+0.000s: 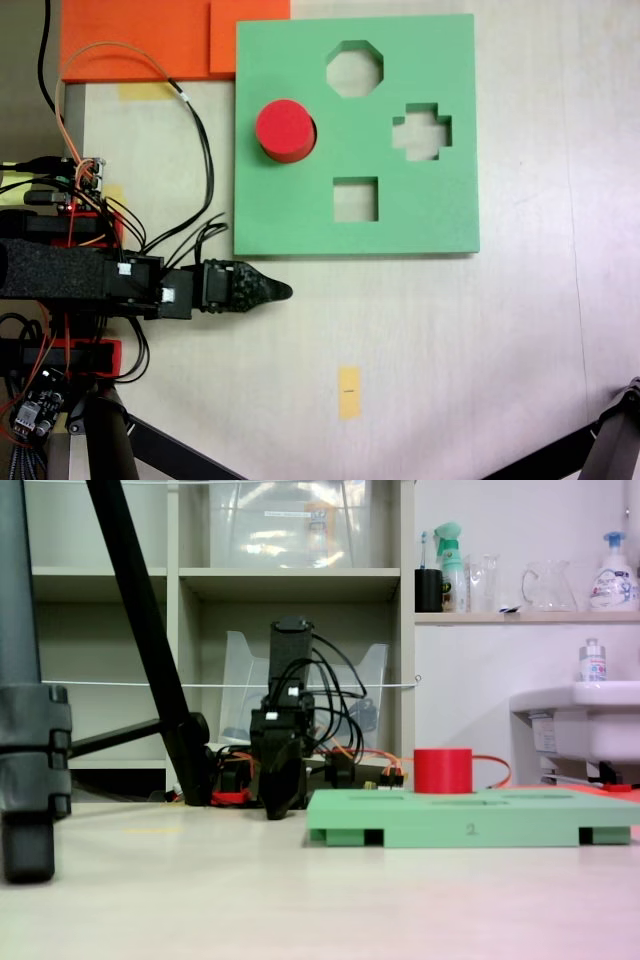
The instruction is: Put the cylinder block into the corresponding hole
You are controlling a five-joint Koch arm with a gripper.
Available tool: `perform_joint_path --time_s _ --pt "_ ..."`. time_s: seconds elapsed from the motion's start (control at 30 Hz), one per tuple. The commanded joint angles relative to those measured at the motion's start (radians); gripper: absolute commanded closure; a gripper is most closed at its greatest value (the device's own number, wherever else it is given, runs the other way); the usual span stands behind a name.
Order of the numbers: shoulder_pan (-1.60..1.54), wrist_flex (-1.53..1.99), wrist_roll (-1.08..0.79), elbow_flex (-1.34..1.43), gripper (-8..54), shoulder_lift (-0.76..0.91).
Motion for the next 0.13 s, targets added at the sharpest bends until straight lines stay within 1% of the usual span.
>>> perform_joint_path --time_s 0.0,0.1 --pt "-0.002 0.014 0.0 0.067 11.0 0.061" --pt "-0.002 0.014 0.0 0.067 11.0 0.061"
